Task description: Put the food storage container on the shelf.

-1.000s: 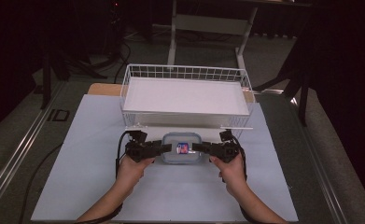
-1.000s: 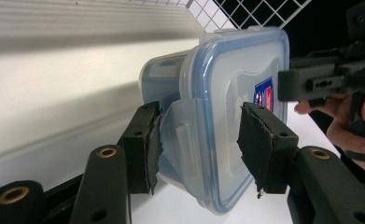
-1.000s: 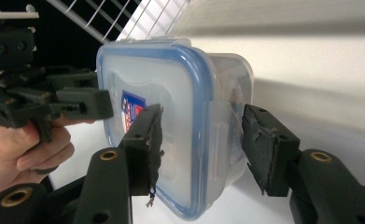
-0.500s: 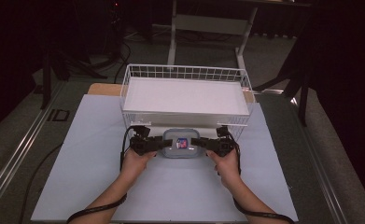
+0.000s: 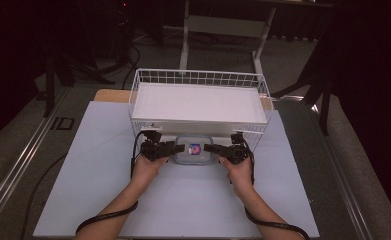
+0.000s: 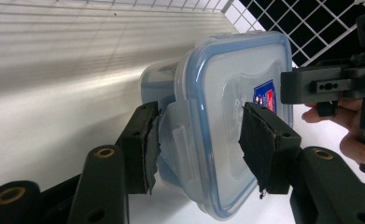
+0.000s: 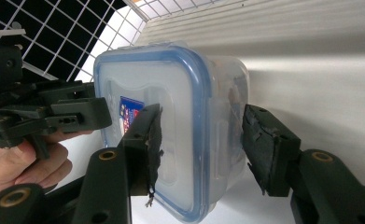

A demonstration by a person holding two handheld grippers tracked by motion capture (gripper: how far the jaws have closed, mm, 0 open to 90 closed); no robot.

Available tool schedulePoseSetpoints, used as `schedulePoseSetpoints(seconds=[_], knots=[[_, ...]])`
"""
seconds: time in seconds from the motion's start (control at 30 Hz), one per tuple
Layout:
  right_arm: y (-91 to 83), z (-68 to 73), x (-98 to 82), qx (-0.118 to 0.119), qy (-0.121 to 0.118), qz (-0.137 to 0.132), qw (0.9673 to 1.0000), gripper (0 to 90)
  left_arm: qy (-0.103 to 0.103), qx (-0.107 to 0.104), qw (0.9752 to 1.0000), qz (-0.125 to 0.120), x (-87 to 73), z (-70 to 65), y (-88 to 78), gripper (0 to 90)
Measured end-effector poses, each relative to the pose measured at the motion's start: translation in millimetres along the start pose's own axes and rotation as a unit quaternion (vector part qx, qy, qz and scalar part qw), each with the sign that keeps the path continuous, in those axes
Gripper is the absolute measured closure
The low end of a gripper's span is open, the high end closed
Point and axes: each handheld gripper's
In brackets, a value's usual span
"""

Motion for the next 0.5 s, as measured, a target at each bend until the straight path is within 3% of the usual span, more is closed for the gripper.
schedulePoseSetpoints(seconds=[0.07,0.1,0.2,0.3,0.33,0.37,0.5], knots=[[1.3,-1.1,0.8,0.0,-0.003,-0.002,1.0,47.8,-0.002,-0.003,1.0,0.002,1.2,0.2,0.5,49.5],[1.3,-1.1,0.8,0.0,-0.003,-0.002,1.0,47.8,0.019,0.007,0.9998,0.0,2.6,4.5,0.4,49.5],[3.3,-2.7,2.5,-0.003,0.004,-0.018,0.9998,47.4,-0.004,-0.007,1.0,-0.005,2.9,5.6,2.3,49.4],[4.0,-3.1,2.7,-0.006,0.007,-0.021,0.9997,46.9,0.004,-0.013,0.9999,-0.004,4.1,7.6,3.3,49.1],[5.0,-1.7,2.4,-0.012,-0.003,-0.024,0.9996,45.6,0.005,-0.01,0.9999,-0.005,4.7,7.6,3.8,48.8],[5.6,-1.0,2.3,-0.014,-0.007,-0.025,0.9996,44.8,0.019,-0.001,0.9998,-0.005,6.1,6.7,4.7,48.2],[8.9,1.1,2.3,-0.028,-0.015,-0.026,0.9992,41.3,0.027,0.015,0.9995,-0.01,8.7,5.2,6.8,47.2]])
Point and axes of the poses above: each handheld gripper's, and its own axes: y roughly forward along the jaws, x roughly out of its top, z roughly to its left, and after that the axes turned 6 degrees about -z, right-handed
